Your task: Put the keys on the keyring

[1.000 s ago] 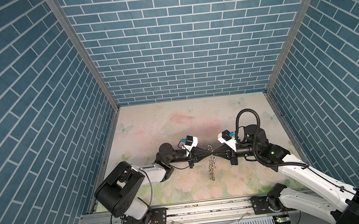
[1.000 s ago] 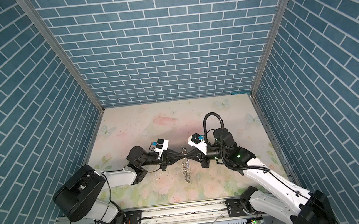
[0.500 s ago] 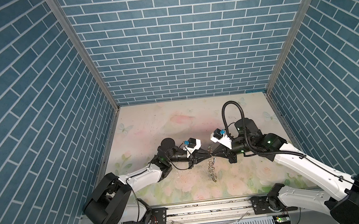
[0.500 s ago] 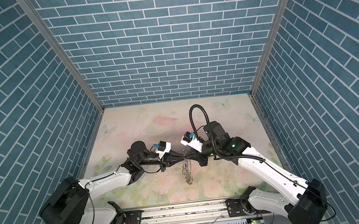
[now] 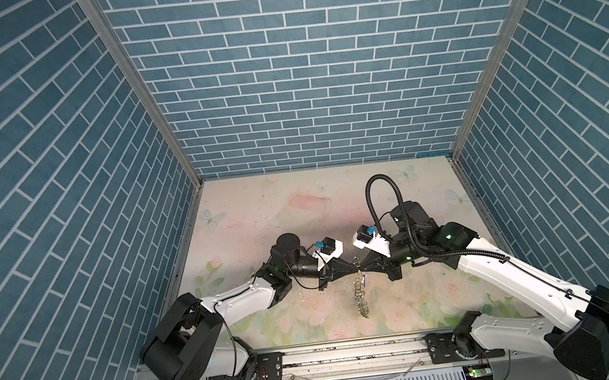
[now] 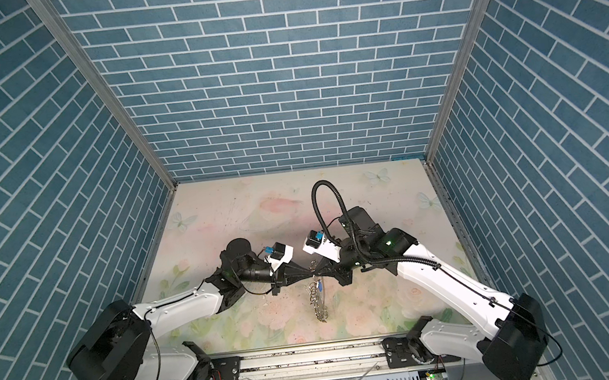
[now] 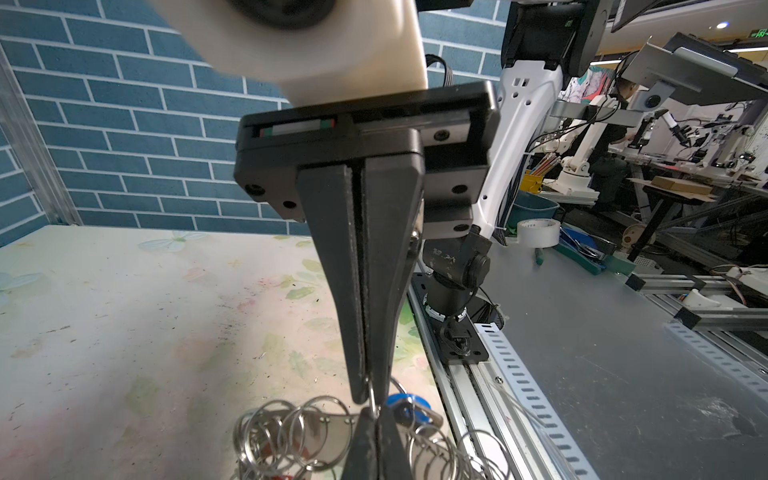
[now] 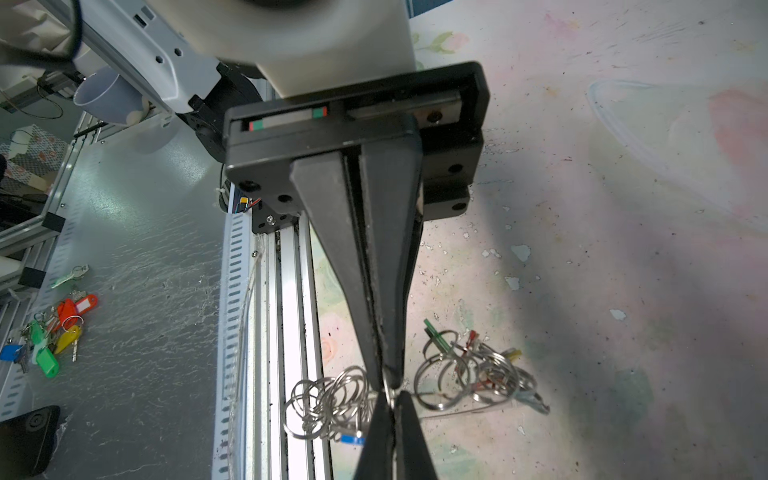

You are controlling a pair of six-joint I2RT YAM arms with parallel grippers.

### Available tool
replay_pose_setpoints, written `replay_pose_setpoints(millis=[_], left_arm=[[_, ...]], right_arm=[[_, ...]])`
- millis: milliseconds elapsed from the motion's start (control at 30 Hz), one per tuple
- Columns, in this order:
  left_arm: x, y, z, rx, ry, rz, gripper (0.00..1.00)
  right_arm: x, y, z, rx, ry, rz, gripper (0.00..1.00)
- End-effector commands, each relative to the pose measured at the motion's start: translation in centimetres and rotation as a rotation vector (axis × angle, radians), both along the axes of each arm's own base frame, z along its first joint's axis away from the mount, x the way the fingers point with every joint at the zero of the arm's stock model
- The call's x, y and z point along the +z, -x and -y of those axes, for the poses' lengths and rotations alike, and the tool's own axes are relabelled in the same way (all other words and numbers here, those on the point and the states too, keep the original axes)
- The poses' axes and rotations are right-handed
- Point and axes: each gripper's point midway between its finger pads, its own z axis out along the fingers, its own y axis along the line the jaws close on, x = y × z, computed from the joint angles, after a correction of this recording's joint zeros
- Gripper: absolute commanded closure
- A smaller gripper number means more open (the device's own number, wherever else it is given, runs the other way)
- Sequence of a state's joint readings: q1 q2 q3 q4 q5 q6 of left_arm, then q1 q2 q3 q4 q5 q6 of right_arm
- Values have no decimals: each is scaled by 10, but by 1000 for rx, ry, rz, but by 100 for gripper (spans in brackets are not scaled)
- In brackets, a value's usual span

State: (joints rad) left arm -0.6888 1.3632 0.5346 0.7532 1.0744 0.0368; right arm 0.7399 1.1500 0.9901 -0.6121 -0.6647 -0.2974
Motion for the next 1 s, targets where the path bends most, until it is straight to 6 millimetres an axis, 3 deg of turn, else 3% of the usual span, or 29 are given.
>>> replay_pose_setpoints(millis=[0,133,233,500,667,967], left_arm=[[6,-1,2,7,14,26,100],[14,-10,3,68,49,25,100],[25,-14,2,97,121,19,100],[27,-20,2,133,148,36,100],[23,-25,1,168,124,50,100],[24,-27,0,187,124,61,100]], right_arm=[[30,-6,-10,20,-117,118,98],[30,-22,5,-95,-222,214,80],[36,-37,23,-186,-347,214,73],[23,-35,21,-174,-354,121,77],[26,-27,20,-150,-372,87,76],[-4,-28,18,-164,-315,-1,79]])
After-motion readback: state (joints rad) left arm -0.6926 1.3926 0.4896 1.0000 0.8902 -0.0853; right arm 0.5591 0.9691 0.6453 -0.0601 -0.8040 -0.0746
